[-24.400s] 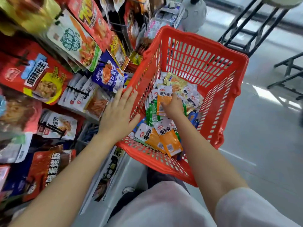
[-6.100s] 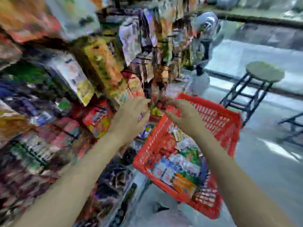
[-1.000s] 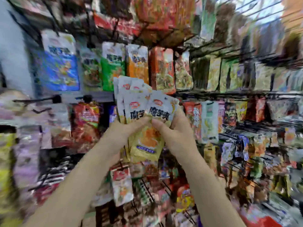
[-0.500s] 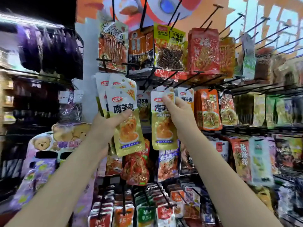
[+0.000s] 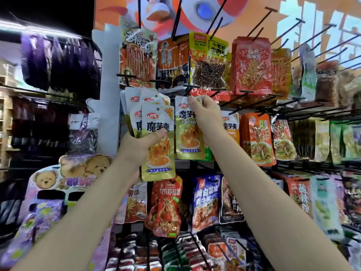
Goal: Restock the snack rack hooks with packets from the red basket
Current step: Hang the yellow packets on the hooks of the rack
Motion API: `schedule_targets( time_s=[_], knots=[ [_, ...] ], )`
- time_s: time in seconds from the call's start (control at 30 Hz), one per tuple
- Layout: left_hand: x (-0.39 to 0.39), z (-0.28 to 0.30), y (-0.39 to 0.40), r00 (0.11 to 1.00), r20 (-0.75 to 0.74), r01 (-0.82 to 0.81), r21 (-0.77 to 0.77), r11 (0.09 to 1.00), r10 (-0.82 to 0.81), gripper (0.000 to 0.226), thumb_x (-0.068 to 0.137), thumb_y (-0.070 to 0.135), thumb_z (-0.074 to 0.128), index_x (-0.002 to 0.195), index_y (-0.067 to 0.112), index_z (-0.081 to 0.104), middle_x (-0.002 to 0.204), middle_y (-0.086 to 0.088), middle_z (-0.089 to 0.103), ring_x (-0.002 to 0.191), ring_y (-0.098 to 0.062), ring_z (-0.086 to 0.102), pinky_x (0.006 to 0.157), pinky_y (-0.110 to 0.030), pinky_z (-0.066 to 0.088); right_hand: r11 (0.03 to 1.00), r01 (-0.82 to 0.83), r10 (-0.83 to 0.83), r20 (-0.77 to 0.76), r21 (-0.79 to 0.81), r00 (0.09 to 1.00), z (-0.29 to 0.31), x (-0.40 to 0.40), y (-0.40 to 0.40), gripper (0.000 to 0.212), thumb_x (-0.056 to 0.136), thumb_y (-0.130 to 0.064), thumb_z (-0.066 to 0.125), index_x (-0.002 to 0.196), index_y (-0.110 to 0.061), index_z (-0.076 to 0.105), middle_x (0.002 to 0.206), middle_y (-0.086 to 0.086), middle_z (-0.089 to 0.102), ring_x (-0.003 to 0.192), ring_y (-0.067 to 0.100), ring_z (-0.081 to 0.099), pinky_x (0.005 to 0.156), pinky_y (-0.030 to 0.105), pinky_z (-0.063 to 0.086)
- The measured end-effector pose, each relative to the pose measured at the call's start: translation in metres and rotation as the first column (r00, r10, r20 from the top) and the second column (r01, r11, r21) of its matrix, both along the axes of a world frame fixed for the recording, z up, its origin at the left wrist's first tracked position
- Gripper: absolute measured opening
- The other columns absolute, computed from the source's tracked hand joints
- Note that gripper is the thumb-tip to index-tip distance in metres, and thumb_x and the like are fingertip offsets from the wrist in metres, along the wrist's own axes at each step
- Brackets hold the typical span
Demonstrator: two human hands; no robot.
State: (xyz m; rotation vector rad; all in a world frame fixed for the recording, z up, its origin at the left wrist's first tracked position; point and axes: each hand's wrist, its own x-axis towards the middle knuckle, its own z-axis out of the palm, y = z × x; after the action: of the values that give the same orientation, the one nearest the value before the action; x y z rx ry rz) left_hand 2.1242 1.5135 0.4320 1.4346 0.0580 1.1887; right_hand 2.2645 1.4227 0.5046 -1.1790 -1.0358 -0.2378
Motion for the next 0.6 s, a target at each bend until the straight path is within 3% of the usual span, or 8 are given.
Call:
schedule_targets(
  time_s=[0.1,0.2,0.3,0.43,0.6],
  knots=[
    [0.003,0.001,0.004,1.000,0.001,-0.002,-0.005,1.000,0.002,0.049,0.068,0.030,0.084,0.113,0.012,0.075,0.100,0.000,0.079,0.104,-0.024,0.073,0.107,-0.050,0.048,1.000,-0.005,0.005,0.022,0.004,1.000,0.002,0.002,0.004,0.030,0.100,-0.030,0.060,0.079,-0.015,0.044,0.081,0.007,0.046,0.069,0.016,0.040,0.061,0.027,0.034],
    [0.006,0.000,0.009,1.000,0.007,-0.001,-0.022,1.000,0.001,0.047,0.072,0.029,0.083,0.114,0.010,0.074,0.102,-0.001,0.079,0.104,-0.024,0.072,0.107,-0.048,0.049,0.998,-0.034,0.035,-0.004,0.049,0.999,0.001,0.005,0.007,0.029,0.098,-0.026,0.063,0.078,-0.013,0.047,0.078,0.006,0.045,0.062,0.013,0.038,0.052,0.017,0.036],
    [0.007,-0.002,0.012,1.000,0.010,0.025,-0.019,1.000,-0.024,0.060,0.065,0.031,0.089,0.118,0.009,0.074,0.109,-0.005,0.078,0.109,-0.031,0.071,0.106,-0.053,0.049,0.996,-0.047,0.051,-0.053,0.075,0.997,0.004,0.002,0.008,0.024,0.096,-0.026,0.066,0.080,-0.012,0.055,0.077,0.007,0.044,0.065,0.016,0.039,0.053,0.021,0.035],
    [0.007,-0.002,0.012,0.999,0.011,0.036,-0.025,0.999,-0.036,0.044,0.074,0.024,0.083,0.115,0.012,0.074,0.107,-0.006,0.078,0.108,-0.034,0.071,0.101,-0.053,0.053,0.996,-0.024,0.031,-0.083,0.085,0.996,0.007,0.000,0.011,0.027,0.096,-0.027,0.067,0.075,-0.011,0.059,0.075,0.008,0.045,0.068,0.017,0.039,0.055,0.024,0.034],
    [0.007,-0.004,0.008,0.998,0.002,0.060,-0.026,0.998,-0.060,0.042,0.067,0.025,0.081,0.108,0.019,0.075,0.106,-0.007,0.078,0.106,-0.034,0.071,0.098,-0.055,0.054,0.999,0.006,-0.002,-0.105,0.039,0.995,0.002,0.002,0.007,0.039,0.099,-0.028,0.062,0.100,0.012,0.064,0.075,0.014,0.048,0.068,0.023,0.042,0.066,0.028,0.040]
  ],
)
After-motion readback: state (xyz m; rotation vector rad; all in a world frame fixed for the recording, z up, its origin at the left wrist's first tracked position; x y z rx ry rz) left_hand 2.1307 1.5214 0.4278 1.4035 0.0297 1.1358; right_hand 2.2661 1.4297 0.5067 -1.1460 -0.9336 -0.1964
